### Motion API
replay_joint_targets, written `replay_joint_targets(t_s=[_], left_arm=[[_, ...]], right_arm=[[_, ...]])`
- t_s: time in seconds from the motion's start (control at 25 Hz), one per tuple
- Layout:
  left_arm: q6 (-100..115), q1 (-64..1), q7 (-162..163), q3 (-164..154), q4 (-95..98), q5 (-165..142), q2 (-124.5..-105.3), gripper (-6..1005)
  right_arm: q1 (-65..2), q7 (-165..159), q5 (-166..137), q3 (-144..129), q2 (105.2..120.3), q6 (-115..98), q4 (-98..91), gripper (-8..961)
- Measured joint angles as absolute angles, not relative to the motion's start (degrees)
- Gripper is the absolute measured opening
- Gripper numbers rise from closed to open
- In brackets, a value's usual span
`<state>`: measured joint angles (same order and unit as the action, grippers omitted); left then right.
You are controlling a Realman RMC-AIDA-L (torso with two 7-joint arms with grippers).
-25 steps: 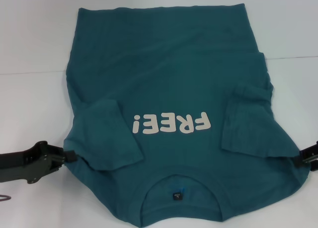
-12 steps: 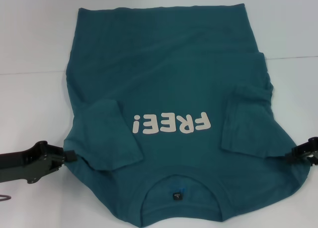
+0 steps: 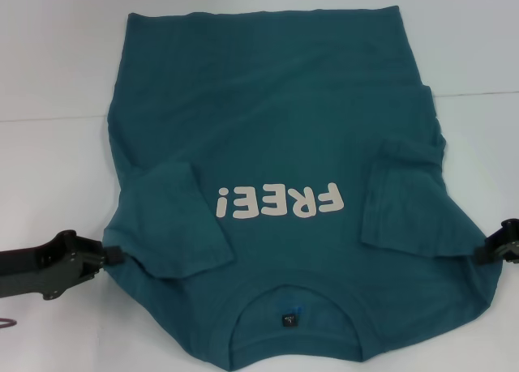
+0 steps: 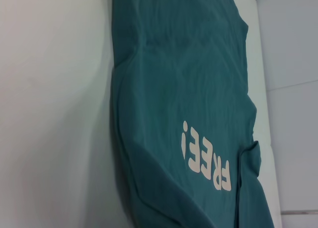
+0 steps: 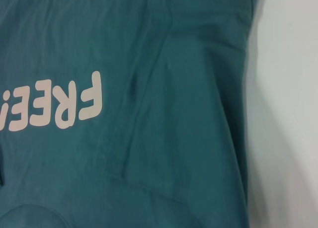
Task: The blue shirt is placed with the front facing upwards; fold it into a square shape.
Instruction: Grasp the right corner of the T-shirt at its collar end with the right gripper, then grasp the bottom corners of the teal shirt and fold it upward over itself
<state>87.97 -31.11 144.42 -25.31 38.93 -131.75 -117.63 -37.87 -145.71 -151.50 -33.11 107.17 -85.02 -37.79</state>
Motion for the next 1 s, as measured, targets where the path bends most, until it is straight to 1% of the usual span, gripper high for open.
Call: replay_joint_targets(t_s=[0.2, 0.56, 0.64, 0.84, 1.0], left_arm=[[87.97, -31.07, 144.47, -25.35, 38.93, -132.01, -117.60, 29], [88.55, -31.05, 144.49, -26.04, 39.10, -132.17, -117.45, 28], [88.74, -31.05, 144.50, -26.94, 39.37, -132.29, -117.38, 28], [89.57, -31.01, 144.74, -28.07, 39.74, -133.62, -117.04, 28], [91.03, -31.12, 145.36, -28.09, 40.40, -135.11, -116.69, 28]], right_arm=[[-37.88, -145.72, -151.57, -33.25, 107.09, -85.15, -37.79, 122], [-38.03, -145.26, -151.66, -33.26, 106.75, -86.49, -38.51, 33], [-38.27, -145.18, -151.76, -33.30, 106.49, -87.35, -38.65, 13], [-38.53, -145.17, -151.99, -34.98, 105.32, -90.17, -40.18, 18], [-38.55, -145.71, -154.08, -37.21, 105.02, -91.73, -41.58, 22]])
